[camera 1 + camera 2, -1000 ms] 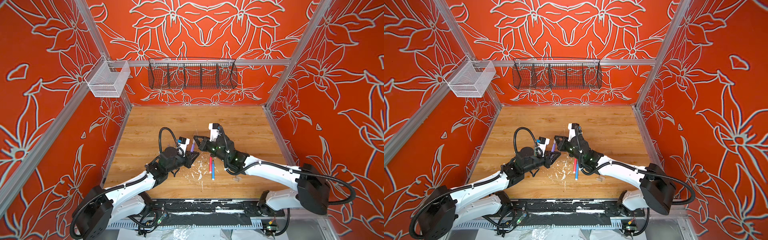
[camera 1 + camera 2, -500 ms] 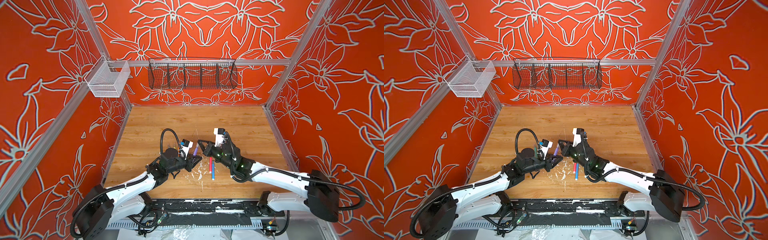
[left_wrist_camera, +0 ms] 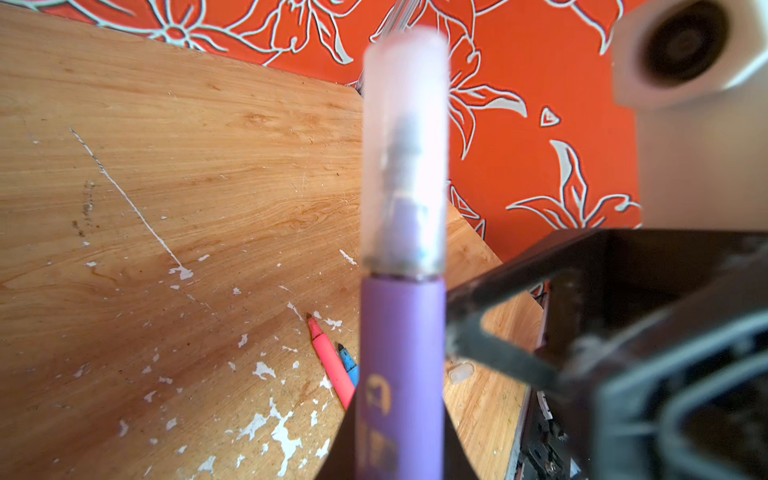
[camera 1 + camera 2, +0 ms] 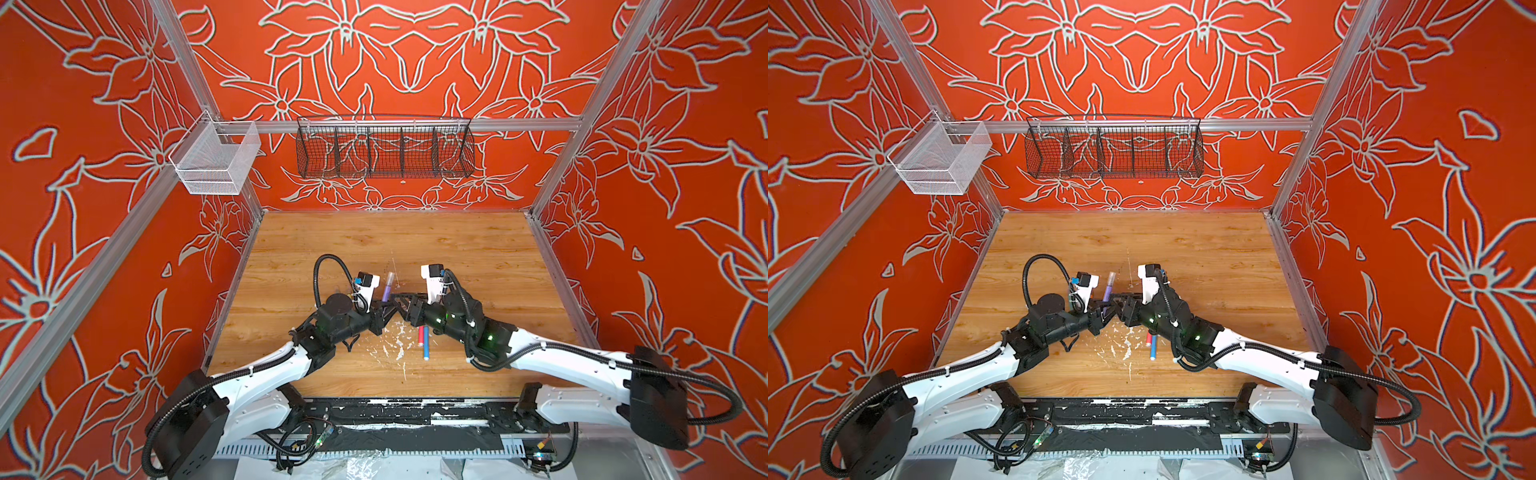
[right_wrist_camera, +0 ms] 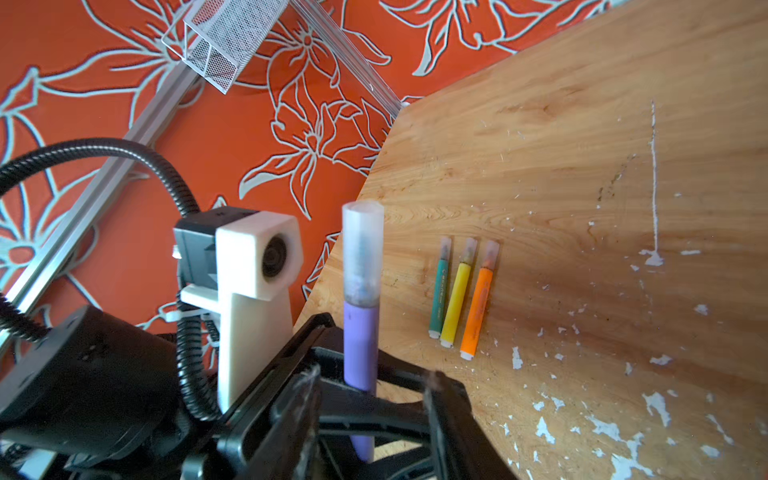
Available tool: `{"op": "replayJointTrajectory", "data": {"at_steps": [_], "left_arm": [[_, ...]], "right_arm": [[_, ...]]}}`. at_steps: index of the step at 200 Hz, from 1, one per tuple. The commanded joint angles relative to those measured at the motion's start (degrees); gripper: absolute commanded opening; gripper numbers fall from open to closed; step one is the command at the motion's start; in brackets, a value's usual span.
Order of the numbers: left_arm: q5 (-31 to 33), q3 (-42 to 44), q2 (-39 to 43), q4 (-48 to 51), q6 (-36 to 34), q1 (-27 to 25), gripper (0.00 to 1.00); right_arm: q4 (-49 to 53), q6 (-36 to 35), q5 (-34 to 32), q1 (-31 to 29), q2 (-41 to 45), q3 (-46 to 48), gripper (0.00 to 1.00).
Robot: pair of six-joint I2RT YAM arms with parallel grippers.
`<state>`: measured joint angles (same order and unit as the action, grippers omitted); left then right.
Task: Insert the pens into the pen caps
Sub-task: 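Open the right gripper and raise it off the capped purple marker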
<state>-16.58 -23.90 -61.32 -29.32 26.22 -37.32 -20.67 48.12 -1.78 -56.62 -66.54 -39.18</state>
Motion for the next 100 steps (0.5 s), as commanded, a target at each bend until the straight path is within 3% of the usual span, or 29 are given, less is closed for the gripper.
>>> {"op": "replayJointTrajectory", "data": {"at_steps": [1,48,100], "left_arm": [[0.2,-0.9,0.0,-2.5,-0.1,0.1,0.0],[-1.0,-0.8,-0.4,-3.3,-0.8,0.1,0.0],[-1.7,-0.6,-0.4,-3.8,-1.1,0.1,0.0]], "right_arm": [[1.5,-3.4,0.3,-0.1,4.0,-0.7,0.51],[14.6,-4.5,-5.9,0.7,4.4,-9.1,0.63],[18.7,-3.2,0.2,5.2,-1.9,-15.5,0.63]]}}
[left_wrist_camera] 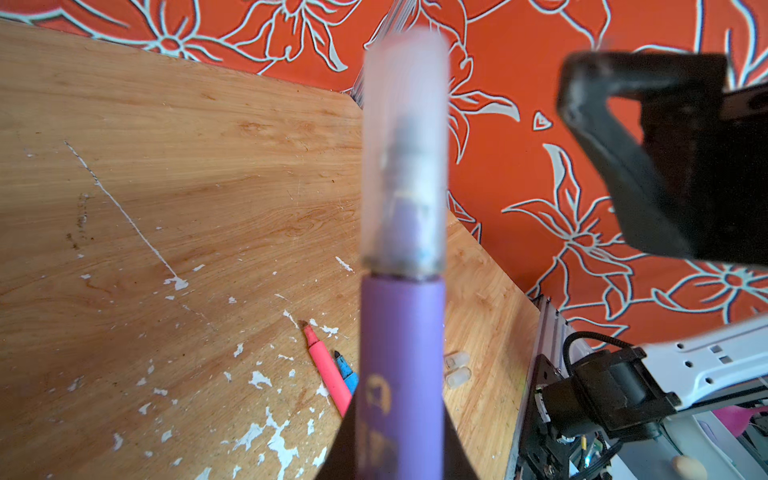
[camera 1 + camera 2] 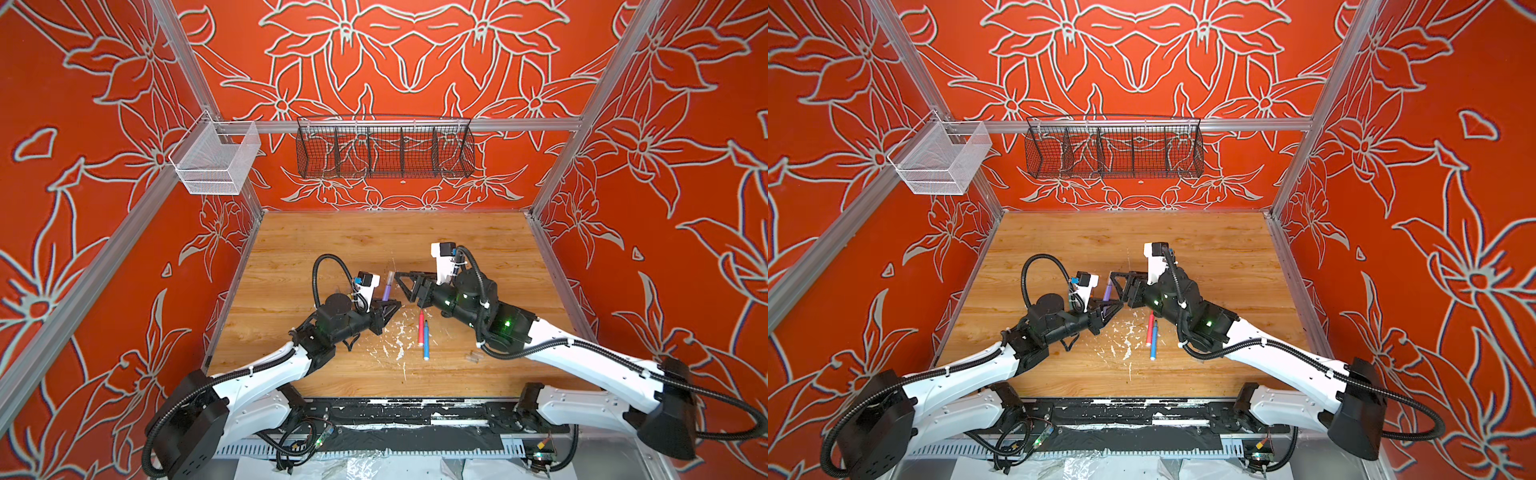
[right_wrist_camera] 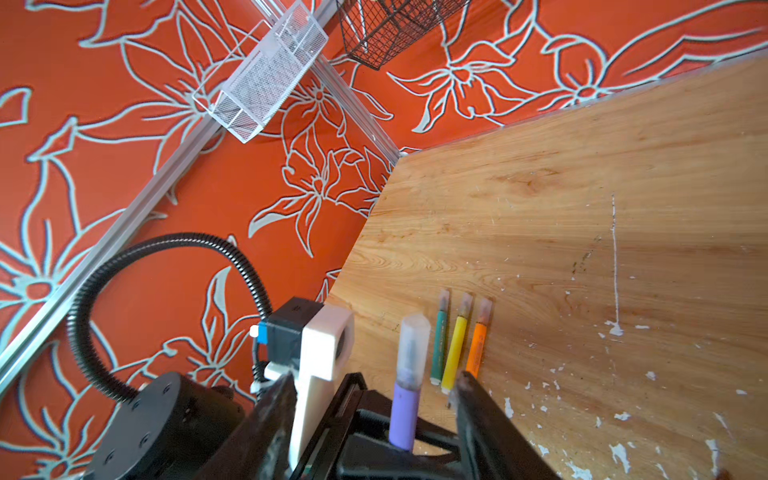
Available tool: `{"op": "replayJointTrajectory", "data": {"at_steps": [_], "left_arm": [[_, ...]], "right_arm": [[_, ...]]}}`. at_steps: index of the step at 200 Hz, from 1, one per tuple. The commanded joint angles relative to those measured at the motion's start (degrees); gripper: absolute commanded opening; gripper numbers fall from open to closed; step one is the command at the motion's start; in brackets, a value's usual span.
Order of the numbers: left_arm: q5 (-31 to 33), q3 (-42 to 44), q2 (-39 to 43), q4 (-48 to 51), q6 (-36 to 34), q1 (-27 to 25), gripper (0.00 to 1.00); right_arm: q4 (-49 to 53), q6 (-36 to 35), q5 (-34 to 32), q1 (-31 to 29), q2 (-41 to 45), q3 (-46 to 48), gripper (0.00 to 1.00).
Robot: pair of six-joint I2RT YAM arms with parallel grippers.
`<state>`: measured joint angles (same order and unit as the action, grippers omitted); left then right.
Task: Insert the pens into the pen caps
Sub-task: 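Open the right gripper and raise it off the capped purple marker, then press the clear cap down onto the purple marker with the right gripper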
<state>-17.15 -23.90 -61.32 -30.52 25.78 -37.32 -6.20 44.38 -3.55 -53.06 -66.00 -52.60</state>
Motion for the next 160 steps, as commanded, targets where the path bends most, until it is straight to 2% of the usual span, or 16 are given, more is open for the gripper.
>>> {"op": "replayJointTrajectory", "data": {"at_steps": [1,57,101,115,160], "left_arm": [[-1.2,-0.6,-0.4,-2.5,-0.6,0.1,0.0],[-1.4,-0.7,-0.8,-2.7,-0.6,0.1,0.0],[-1.5,-0.8,-1.1,-2.8,-0.6,0.1,0.0],[-1.5,-0.9,-1.3,-2.8,-0.6,0.2,0.0],[-1.3,-1.1,-1.6,-2.6,-0.5,0.2,0.0]], "right_arm": [[4.2,0.5,2.0,1.7,-2.6,-2.2,0.63],[6.6,-0.6,4.7,3.8,-9.5,-8.0,0.61],[5.9,-1.1,5.8,3.9,-11.3,-9.6,0.58],[5.7,-1.3,6.7,3.9,-12.0,-10.2,0.53],[6.0,-1.0,10.8,3.9,-14.4,-11.5,0.24]]}}
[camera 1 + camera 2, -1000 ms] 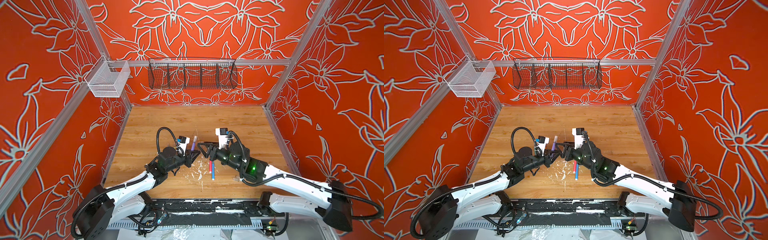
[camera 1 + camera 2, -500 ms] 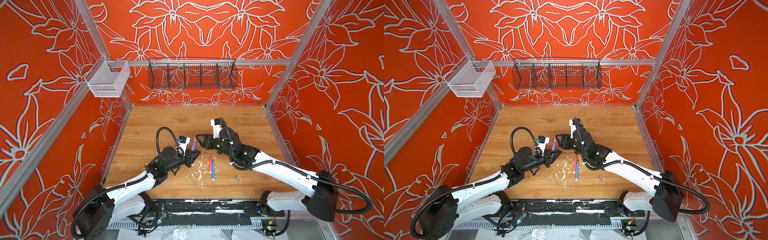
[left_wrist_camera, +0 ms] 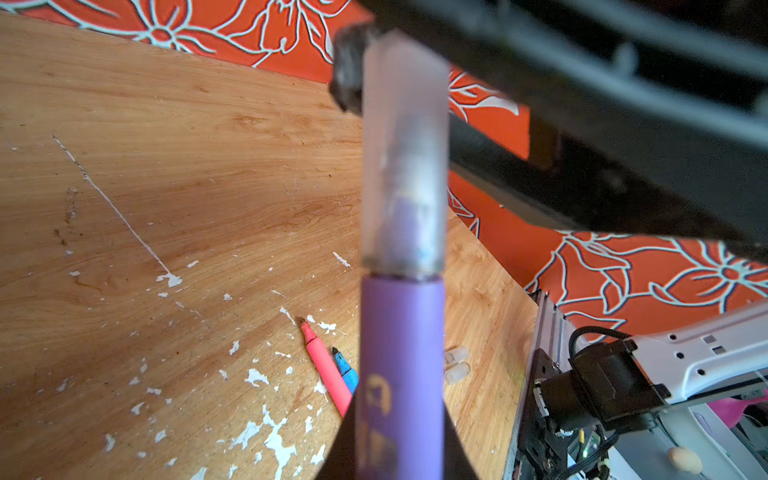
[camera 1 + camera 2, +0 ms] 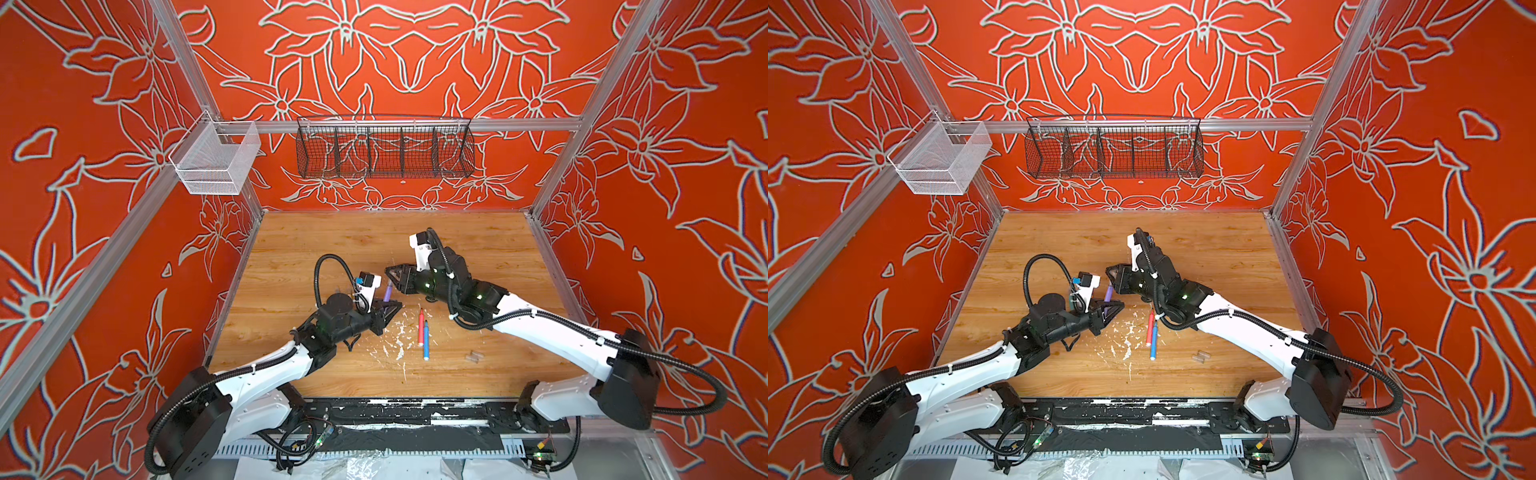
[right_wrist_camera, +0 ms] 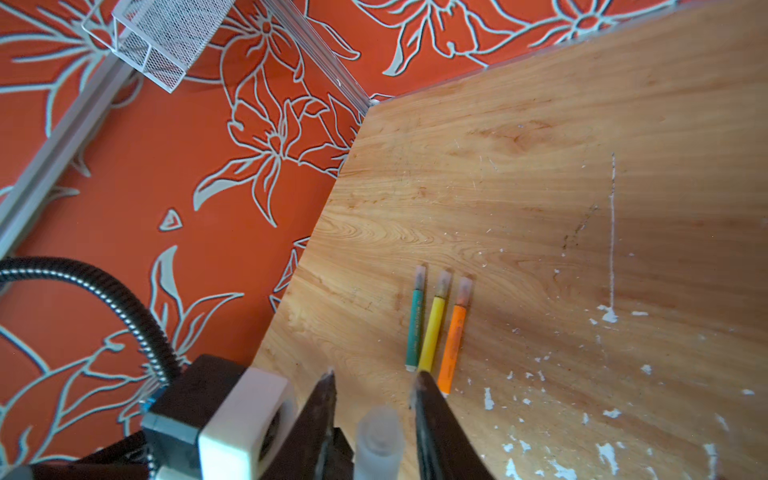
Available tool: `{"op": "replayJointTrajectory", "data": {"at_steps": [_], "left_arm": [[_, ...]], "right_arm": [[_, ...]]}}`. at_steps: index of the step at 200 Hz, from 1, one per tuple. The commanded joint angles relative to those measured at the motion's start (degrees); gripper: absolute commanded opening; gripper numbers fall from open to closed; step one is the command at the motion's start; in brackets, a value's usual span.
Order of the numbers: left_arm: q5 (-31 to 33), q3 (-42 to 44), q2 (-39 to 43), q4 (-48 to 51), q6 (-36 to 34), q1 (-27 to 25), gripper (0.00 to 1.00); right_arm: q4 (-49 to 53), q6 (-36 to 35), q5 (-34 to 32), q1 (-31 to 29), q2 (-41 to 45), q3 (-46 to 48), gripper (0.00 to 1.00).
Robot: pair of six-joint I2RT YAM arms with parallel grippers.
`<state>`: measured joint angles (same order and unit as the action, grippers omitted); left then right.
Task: Insert the pens into the pen caps
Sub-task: 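Press the clear cap down onto the purple marker with the right gripper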
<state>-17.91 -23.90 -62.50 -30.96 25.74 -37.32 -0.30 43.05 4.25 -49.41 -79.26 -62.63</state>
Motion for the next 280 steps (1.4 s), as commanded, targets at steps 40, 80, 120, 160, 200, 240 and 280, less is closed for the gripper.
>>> {"op": "replayJointTrajectory", "data": {"at_steps": [40,80,120,160,200,240,280], "left_arm": [[0.7,-1.4,-0.8,-1.6,0.0,0.1,0.0],[2.4,-2.9,-2.4,-0.2,0.2,0.2,0.0],[4.3,-5.8,-4.7,-1.5,1.5,0.2,0.0],[7.9,-9.6,-5.4,-0.7,-0.9,0.2,0.0],[12.5,-13.3,-7.0,-0.6,-3.2,0.6,0.0],[12.1,-17.6,-9.7,-2.3,-3.7,1.6,0.0],[11.9,-21.1,-10.8,-2.4,-4.5,2.9,0.0]], "right_arm": [[-0.6,2.1,5.6,0.1,-1.5,0.4,0.11],[-0.9,1.1,6.9,0.0,0.0,3.2,0.0],[-2.1,-3.4,7.7,-0.1,1.7,7.4,0.0],[-7.8,-3.9,9.4,-0.2,2.4,12.0,0.0],[-9.6,-5.6,6.9,-2.4,4.2,15.4,0.0],[-10.5,-6.2,6.2,-3.8,3.6,15.8,0.0],[-11.8,-6.0,6.9,-4.0,3.0,16.4,0.0]]}}
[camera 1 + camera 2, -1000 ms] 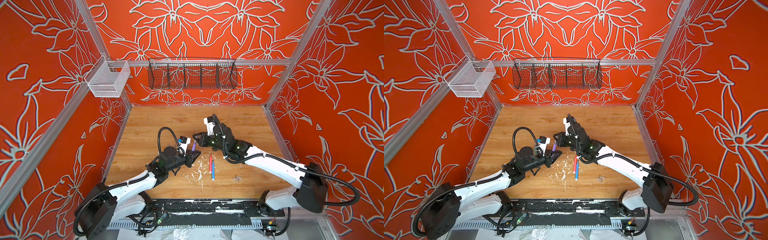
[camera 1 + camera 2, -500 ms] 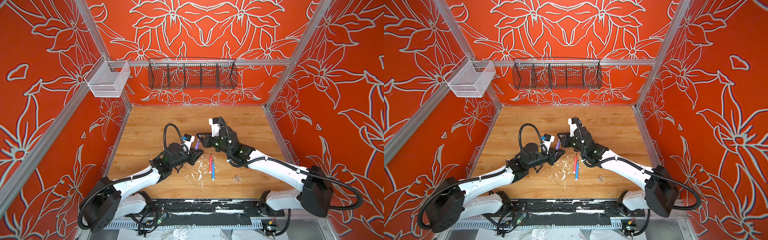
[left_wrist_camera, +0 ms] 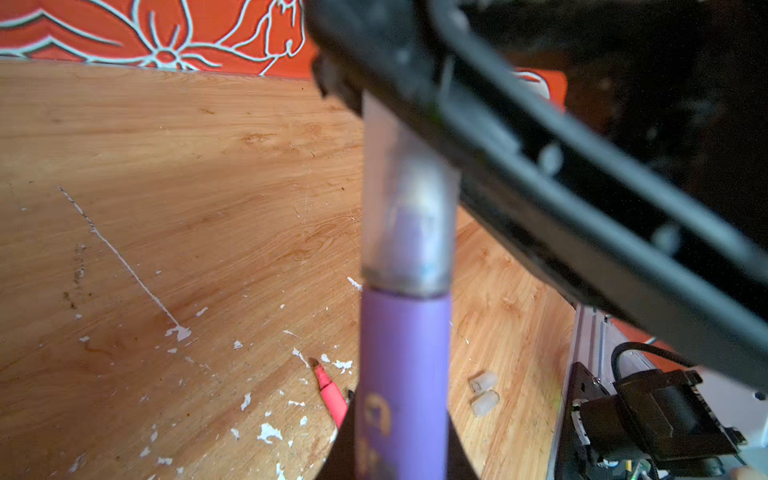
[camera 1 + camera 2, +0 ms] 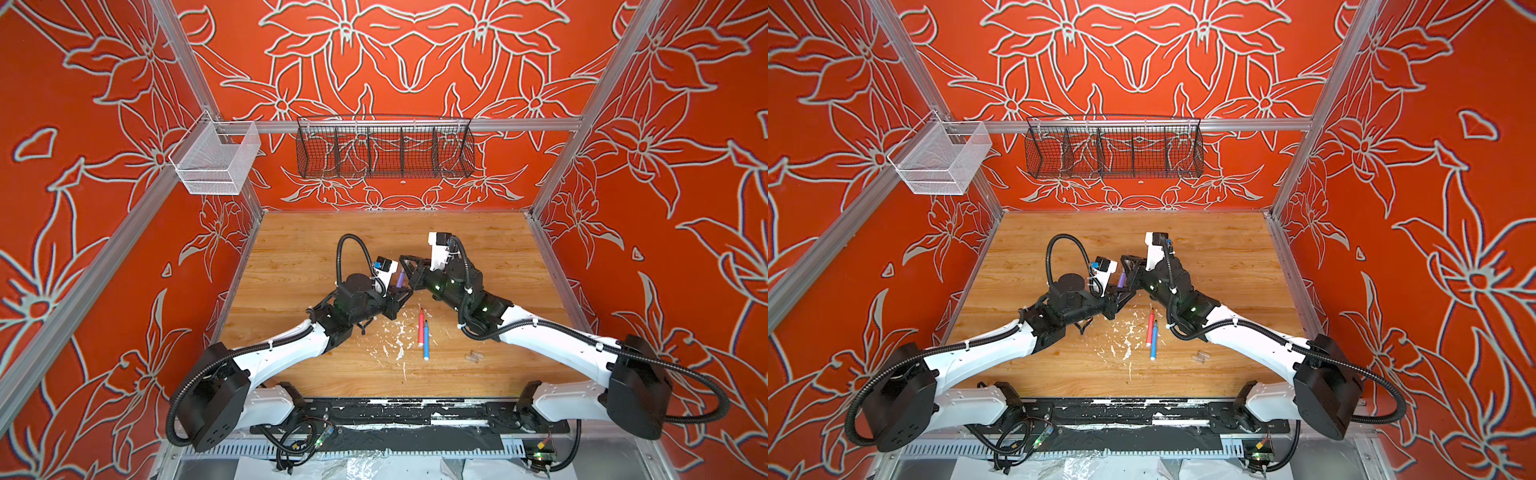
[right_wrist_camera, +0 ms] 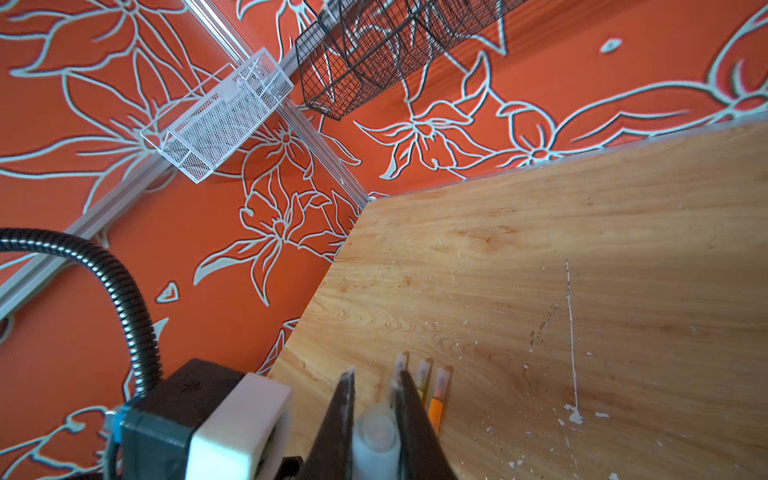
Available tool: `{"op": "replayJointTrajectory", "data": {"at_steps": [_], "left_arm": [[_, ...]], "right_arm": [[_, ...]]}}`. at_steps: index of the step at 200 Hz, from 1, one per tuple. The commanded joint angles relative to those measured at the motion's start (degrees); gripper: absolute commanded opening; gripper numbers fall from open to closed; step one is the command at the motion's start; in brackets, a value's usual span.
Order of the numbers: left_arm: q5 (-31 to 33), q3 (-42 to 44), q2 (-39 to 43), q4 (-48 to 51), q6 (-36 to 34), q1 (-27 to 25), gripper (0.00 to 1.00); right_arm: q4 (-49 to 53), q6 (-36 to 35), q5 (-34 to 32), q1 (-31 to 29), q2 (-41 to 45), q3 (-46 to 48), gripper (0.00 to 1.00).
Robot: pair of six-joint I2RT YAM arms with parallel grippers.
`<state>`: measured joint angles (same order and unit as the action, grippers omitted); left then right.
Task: Insert the pens into the pen caps
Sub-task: 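Press the clear cap down onto the purple marker with the right gripper, then lay the capped purple marker by the orange marker while right gripper withdraws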
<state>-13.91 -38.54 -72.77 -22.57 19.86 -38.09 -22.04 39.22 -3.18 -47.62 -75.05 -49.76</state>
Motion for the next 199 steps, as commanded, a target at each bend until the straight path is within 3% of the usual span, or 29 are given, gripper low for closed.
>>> {"op": "replayJointTrajectory", "data": {"at_steps": [1,94,146,199], "left_arm": [[7.8,-6.6,-0.5,-10.9,1.4,3.7,0.0],[7.8,-6.7,1.6,-11.8,2.4,7.9,0.0],[9.7,-6.1,2.5,-12.5,7.3,11.1,0.0],[12.1,-6.6,3.8,-9.6,4.0,11.2,0.0]], "right_arm": [[9.9,-2.2,14.3,-5.8,-1.2,3.5,0.0],[4.6,-1.4,15.0,-8.2,-2.7,5.6,0.0],[-11.7,3.7,20.7,-9.2,-1.8,12.5,0.0],[-10.1,1.8,18.7,-10.2,0.0,12.3,0.0]]}}
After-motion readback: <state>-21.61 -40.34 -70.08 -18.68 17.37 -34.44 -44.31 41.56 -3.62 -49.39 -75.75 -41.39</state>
